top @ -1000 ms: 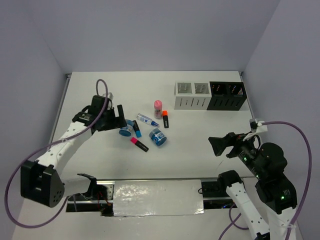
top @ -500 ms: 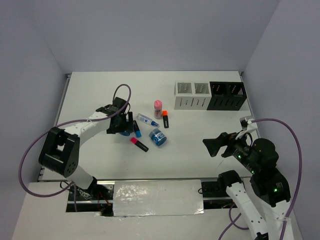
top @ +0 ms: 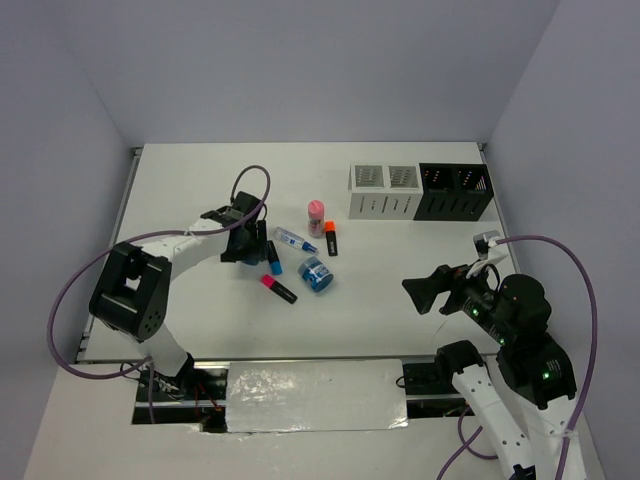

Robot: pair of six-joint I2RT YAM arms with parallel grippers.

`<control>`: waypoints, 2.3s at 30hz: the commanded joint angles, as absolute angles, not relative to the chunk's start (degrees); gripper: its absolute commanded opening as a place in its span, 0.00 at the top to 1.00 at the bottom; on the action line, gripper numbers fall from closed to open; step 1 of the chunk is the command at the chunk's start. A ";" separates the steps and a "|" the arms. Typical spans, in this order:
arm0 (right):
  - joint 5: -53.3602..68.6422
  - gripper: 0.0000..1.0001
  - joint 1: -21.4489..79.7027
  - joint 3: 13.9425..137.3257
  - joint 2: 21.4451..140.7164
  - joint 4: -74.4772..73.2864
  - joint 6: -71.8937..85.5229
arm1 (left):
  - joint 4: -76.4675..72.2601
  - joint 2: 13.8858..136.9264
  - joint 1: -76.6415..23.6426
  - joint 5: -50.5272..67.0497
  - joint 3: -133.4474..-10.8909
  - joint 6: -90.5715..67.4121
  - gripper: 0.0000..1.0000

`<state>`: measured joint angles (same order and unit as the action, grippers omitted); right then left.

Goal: Sort the stationery into containers
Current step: Pick up the stationery from the center of the board.

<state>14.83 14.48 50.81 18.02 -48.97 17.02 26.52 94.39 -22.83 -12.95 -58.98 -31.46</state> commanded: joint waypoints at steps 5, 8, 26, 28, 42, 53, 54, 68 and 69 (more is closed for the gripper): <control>16.61 0.00 14.77 50.01 18.81 -45.62 16.17 | 26.72 96.86 -22.94 -15.91 -60.56 -30.76 0.16; 16.87 0.00 14.77 49.66 19.07 -45.44 16.26 | 26.37 95.28 -22.94 -16.08 -60.03 -30.41 0.03; 17.84 0.00 14.77 50.19 18.81 -45.88 15.73 | 23.03 98.61 -21.36 -15.30 -62.05 -25.93 0.23; 18.02 0.00 14.68 50.10 18.90 -45.79 15.82 | 22.33 99.05 -20.92 -14.33 -61.88 -25.93 0.27; 28.12 0.00 14.77 44.74 20.65 -32.09 24.86 | 27.33 85.38 -22.06 -18.28 -58.11 -34.18 1.00; 27.07 0.02 16.25 39.81 36.28 -2.13 41.29 | 12.14 52.31 -26.98 -0.46 -43.25 -32.79 1.00; 26.20 0.03 17.30 40.60 39.87 -0.63 43.66 | 9.00 49.08 -28.03 1.21 -41.24 -32.35 1.00; 0.09 0.00 51.58 61.61 67.49 -0.79 42.45 | -8.88 39.02 -37.52 15.38 -34.80 -26.90 1.00; -0.96 0.00 51.94 62.31 68.11 -0.97 42.28 | -9.14 38.85 -37.88 15.29 -34.63 -26.72 1.00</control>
<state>5.17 50.15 59.48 66.11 -2.31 42.57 -0.82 39.75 -36.80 12.58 -33.71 -28.62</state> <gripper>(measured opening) 0.994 0.795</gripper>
